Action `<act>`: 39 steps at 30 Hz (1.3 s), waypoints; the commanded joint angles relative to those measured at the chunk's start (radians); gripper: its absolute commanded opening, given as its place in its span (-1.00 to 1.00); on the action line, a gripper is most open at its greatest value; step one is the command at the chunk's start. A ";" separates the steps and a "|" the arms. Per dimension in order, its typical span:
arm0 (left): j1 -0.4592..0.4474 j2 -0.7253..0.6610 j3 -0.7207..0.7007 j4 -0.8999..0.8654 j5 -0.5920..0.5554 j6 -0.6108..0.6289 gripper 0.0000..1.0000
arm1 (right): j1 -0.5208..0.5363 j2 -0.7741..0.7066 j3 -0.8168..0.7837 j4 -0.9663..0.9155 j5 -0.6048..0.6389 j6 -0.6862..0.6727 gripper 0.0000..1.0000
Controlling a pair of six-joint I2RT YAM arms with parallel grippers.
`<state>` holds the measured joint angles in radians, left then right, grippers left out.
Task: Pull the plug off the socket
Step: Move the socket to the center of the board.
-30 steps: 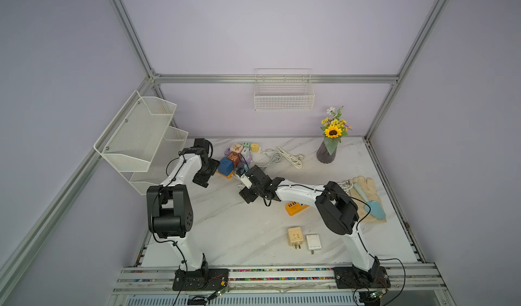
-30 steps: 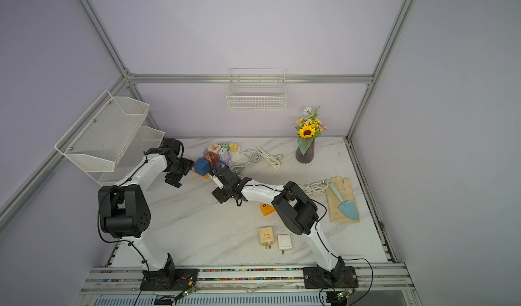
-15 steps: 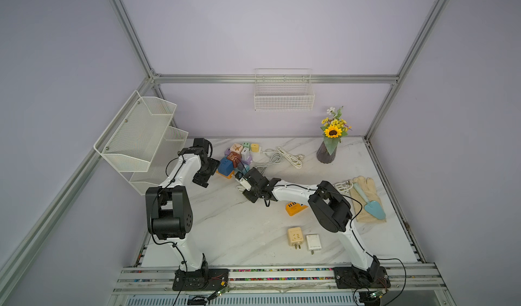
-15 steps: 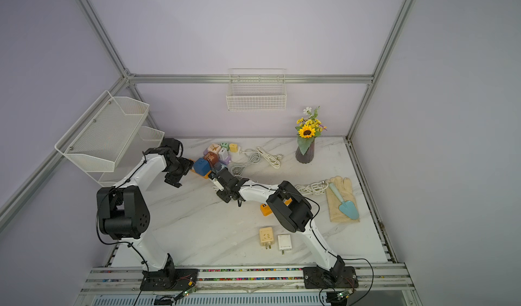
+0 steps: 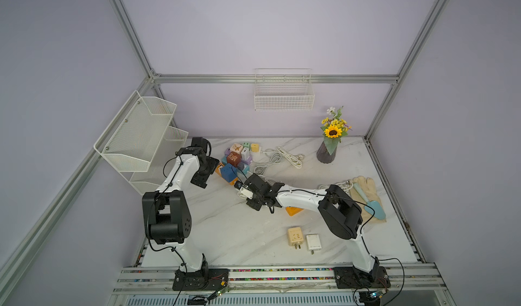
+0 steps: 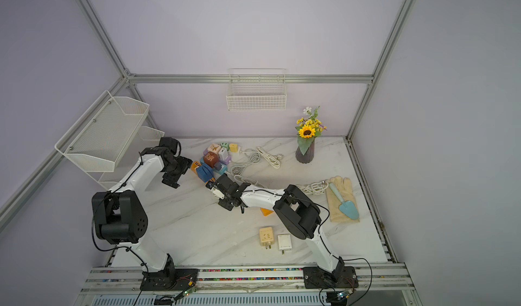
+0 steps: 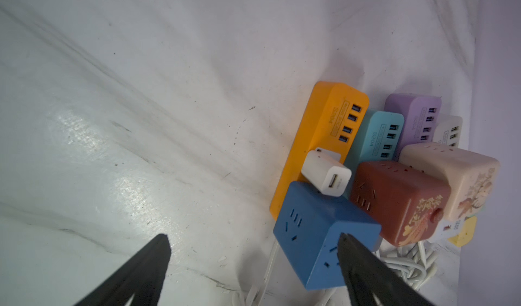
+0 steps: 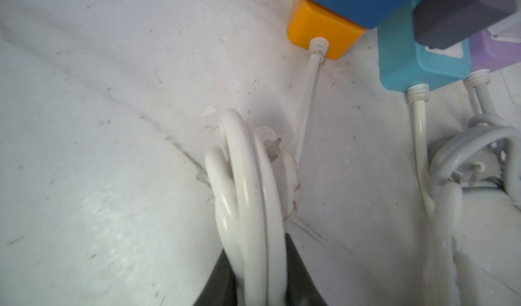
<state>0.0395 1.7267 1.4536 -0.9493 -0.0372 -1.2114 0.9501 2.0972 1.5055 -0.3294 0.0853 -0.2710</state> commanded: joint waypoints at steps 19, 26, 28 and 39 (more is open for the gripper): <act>-0.170 -0.045 -0.203 -0.005 0.210 -0.311 0.99 | 0.035 -0.647 -0.479 -0.293 -0.069 0.159 -0.70; -0.274 0.076 -0.109 0.026 0.241 -0.380 1.00 | 0.039 -0.722 -0.549 -0.356 -0.082 0.204 -0.71; -0.293 0.125 -0.076 0.032 0.266 -0.384 1.00 | 0.039 -0.742 -0.566 -0.364 -0.077 0.211 -0.70; -0.375 0.267 0.027 0.024 0.313 -0.355 1.00 | 0.039 -0.778 -0.586 -0.382 -0.067 0.243 -0.69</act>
<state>-0.3111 1.9896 1.4586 -0.9142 0.2481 -1.5608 0.9833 1.3605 0.9150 -0.7177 0.0071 -0.0509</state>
